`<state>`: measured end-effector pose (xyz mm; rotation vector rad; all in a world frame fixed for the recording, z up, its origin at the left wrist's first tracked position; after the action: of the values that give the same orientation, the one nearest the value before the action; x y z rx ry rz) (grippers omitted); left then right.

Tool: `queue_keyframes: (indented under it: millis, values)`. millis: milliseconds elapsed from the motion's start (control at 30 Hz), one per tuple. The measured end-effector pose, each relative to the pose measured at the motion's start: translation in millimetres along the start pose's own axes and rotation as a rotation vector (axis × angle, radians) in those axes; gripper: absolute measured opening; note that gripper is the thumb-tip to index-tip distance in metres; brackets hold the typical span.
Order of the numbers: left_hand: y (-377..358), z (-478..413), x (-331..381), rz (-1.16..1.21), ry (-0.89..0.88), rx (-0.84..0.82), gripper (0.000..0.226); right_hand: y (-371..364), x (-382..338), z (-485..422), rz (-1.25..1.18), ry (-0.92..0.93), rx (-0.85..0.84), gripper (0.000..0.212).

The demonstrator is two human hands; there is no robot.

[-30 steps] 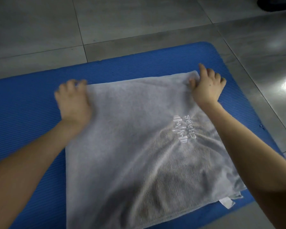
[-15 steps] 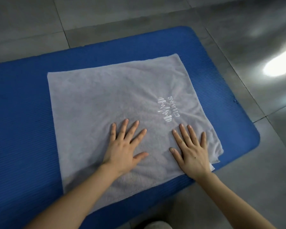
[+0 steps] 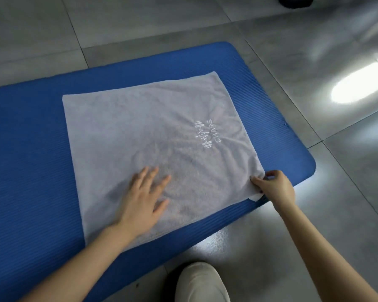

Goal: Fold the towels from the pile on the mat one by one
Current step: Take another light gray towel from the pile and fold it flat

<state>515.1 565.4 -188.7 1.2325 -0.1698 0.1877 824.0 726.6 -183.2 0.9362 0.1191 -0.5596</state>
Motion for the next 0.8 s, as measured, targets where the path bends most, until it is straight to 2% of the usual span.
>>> queue_keyframes:
  millis: [100, 233, 300, 367, 500, 533, 567, 633, 700, 800]
  values:
    - [19, 22, -24, 0.139, 0.131, 0.083, 0.054, -1, -4, 1, 0.012, 0.024, -0.037, 0.022]
    - [26, 41, -47, 0.226, 0.211, 0.139, 0.036, -6, -11, 8, -0.003, 0.014, -0.042, 0.017]
    - [26, 46, -55, 0.283, 0.241, 0.115, 0.034, -7, -18, 14, 0.024, -0.008, -0.076, 0.014]
    - [29, 51, -58, 0.344, 0.252, 0.124, 0.03, 0, -34, 26, 0.096, 0.027, -0.028, 0.015]
    - [36, 61, -71, 0.602, 0.374, 0.199, 0.021, 9, -100, 78, 0.11, 0.371, 0.162, 0.013]
    - [34, 64, -77, 0.712, 0.426, 0.211, 0.019, 5, -120, 97, 0.097, 0.482, 0.182, 0.01]
    - [32, 68, -84, 0.851, 0.482, 0.223, 0.017, -3, -139, 116, 0.1, 0.594, 0.187, 0.016]
    - [26, 76, -97, 1.165, 0.58, 0.26, 0.014, -28, -175, 159, 0.119, 0.829, 0.159, 0.029]
    - [26, 87, -103, 1.398, 0.646, 0.293, 0.009, -62, -200, 200, 0.158, 1.07, 0.11, 0.032]
    - [27, 101, -106, 1.501, 0.723, 0.312, 0.008, -126, -209, 239, 0.347, 1.277, -0.048, 0.035]
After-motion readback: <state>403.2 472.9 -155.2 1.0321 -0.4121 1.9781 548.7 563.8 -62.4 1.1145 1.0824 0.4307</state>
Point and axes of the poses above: each hand's wrist, its own z-axis away from the middle knuckle, its own y-axis out of the back of the hand, x = y × z, the point moved 6 cm from there along -z, towards the middle knuckle, and after that the axes turned 14 degrees about -x, right-handed, at the moved point
